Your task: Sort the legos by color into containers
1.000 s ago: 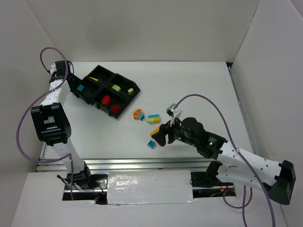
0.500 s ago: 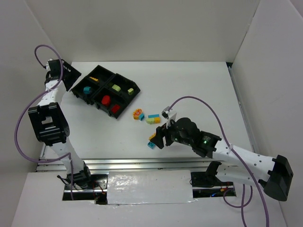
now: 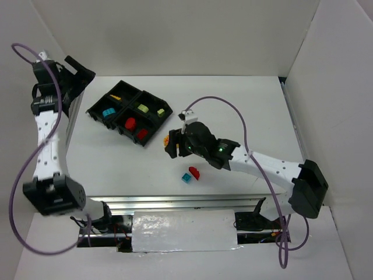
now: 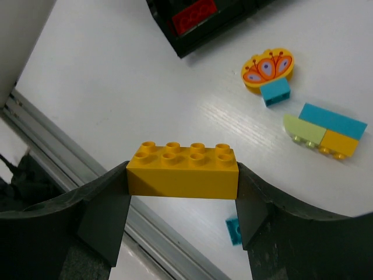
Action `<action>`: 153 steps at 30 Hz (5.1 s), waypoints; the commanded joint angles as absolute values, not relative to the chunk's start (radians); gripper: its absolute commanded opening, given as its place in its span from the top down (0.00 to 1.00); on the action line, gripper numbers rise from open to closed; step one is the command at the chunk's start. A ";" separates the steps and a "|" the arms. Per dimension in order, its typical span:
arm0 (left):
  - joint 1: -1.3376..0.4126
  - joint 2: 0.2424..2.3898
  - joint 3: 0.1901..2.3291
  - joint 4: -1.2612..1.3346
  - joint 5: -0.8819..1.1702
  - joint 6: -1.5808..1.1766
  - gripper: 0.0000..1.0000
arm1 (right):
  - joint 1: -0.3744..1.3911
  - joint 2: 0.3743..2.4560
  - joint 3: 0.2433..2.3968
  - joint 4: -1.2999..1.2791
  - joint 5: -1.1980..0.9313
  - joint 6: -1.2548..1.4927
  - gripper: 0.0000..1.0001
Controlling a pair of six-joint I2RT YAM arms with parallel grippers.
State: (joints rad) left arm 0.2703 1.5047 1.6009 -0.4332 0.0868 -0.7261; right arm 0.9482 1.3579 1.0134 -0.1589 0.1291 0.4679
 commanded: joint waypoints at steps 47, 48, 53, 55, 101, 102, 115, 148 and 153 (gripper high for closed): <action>-0.551 1.226 0.905 0.169 0.819 -0.916 0.24 | 0.959 1.121 0.937 -0.032 0.127 0.215 1.00; -0.552 1.224 0.907 0.169 0.818 -0.914 0.20 | 0.962 1.124 0.939 -0.031 0.127 0.213 1.00; -0.555 1.221 0.902 0.163 0.810 -0.899 0.29 | 0.959 1.126 0.943 -0.025 0.147 0.216 1.00; -0.555 1.227 0.903 0.160 0.811 -0.891 0.44 | 0.959 1.124 0.949 -0.025 0.147 0.216 1.00; -0.003 2.302 2.310 -0.447 -0.158 -0.730 0.90 | 0.928 0.856 0.746 -0.301 0.251 0.437 0.00; 0.000 2.304 2.295 -0.425 -0.143 -0.738 0.88 | 0.928 0.851 0.744 -0.307 0.255 0.436 0.00; 0.040 2.327 2.211 -0.354 -0.107 -0.762 0.21 | 0.927 0.890 0.770 -0.308 0.245 0.420 0.00; -0.322 0.933 0.993 -0.518 0.034 -0.628 0.00 | 0.839 1.437 0.881 -0.318 0.158 0.531 0.29; -0.322 0.878 0.945 -0.568 0.040 -0.565 0.01 | 0.841 1.434 0.834 -0.267 0.083 0.515 0.34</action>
